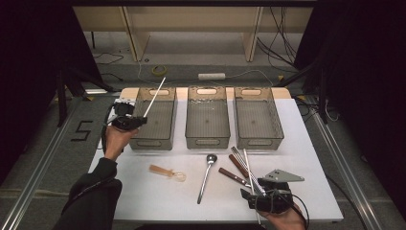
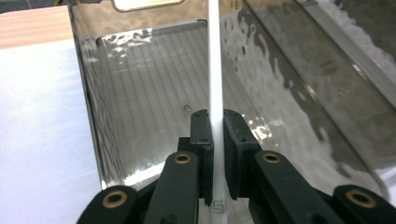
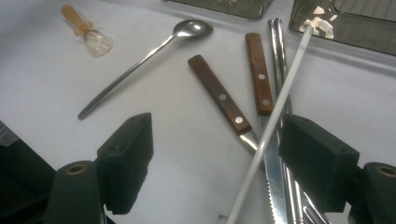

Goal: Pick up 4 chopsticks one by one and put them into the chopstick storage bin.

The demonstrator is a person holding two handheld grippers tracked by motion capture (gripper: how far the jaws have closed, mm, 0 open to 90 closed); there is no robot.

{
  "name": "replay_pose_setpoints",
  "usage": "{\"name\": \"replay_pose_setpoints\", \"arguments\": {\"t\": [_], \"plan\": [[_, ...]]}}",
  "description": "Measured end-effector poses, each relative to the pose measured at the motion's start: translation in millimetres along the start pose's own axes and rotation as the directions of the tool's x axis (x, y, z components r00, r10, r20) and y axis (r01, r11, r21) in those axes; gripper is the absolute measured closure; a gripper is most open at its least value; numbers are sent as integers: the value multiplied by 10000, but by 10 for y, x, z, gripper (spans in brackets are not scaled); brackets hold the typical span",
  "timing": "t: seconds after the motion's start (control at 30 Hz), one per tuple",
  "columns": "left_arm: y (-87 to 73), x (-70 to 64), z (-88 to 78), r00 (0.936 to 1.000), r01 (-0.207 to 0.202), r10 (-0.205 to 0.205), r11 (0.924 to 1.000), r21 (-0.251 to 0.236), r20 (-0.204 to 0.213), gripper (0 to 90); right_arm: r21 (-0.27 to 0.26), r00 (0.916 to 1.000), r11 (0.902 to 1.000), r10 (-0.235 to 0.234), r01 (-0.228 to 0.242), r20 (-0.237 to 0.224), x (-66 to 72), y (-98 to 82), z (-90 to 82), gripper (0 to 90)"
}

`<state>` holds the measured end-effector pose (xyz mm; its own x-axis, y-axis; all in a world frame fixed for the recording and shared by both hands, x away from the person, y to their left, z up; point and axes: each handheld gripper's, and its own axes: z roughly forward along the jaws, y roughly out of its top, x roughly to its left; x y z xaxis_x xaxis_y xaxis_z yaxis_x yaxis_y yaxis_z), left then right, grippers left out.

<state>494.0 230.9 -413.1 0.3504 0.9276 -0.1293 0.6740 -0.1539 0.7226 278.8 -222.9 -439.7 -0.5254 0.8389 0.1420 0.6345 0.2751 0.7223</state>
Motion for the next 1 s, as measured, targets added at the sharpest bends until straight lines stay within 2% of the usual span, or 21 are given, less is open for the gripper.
{"name": "replay_pose_setpoints", "arguments": {"t": [0.2,0.27,0.37,0.43,0.47,0.53,0.57,0.63,0.67,0.7,0.73,0.77,0.87,0.93,0.97,1.0], "plan": [[-44,50,64,9996,41,-35,9998,203,-273,826,-21,10000,10000,-65,65,-51,6,2,-1,273],[-60,69,92,9989,213,-201,9993,295,-417,823,-2,10000,10000,-90,90,-38,5,-3,2,274],[-63,81,97,9988,246,-233,9993,294,-435,814,-17,10000,10000,-58,58,-58,3,1,2,274],[-58,80,91,9988,273,-262,9993,252,-418,721,5,9999,10000,-70,70,-73,8,1,1,273],[-53,79,79,9986,317,-308,9993,196,-430,721,5,9999,10000,-70,70,-73,8,1,1,273],[-47,74,41,9985,508,-506,9987,100,-223,660,-13,9999,10000,-67,67,-79,6,3,2,273],[-51,43,-3,9983,585,-585,9982,112,-54,581,-7,10000,10000,-71,71,-51,4,2,0,274],[-59,25,-34,9982,603,-604,9981,103,35,503,-6,10000,10000,-39,39,-19,-4,2,-3,273],[-72,1,-68,9975,694,-694,9976,-17,154,503,-6,10000,10000,-39,39,-19,-4,2,-3,273],[-89,-28,-104,9967,771,-768,9970,-114,260,474,-11,10000,10000,-10,10,3,-10,4,-4,274],[-107,-57,-140,9970,683,-677,9976,-143,365,416,9,10000,10000,49,-49,71,-21,3,-5,276],[-157,-124,-217,9959,705,-681,9967,-397,594,388,32,9999,10000,54,-54,114,-26,1,-7,285],[-201,-181,-286,9944,742,-693,9954,-601,797,338,96,9997,9998,171,-173,182,-36,4,-8,304],[-234,-240,-366,9903,955,-838,9899,-1052,1104,322,81,9996,9997,232,-233,173,-38,5,-7,317],[-248,-311,-426,9890,895,-727,9874,-1301,1291,309,116,9991,9996,248,-253,355,-49,4,-6,335],[-248,-311,-426,9890,895,-727,9874,-1301,1291,293,116,9991,9996,248,-253,355,-49,4,-6,335]]}}
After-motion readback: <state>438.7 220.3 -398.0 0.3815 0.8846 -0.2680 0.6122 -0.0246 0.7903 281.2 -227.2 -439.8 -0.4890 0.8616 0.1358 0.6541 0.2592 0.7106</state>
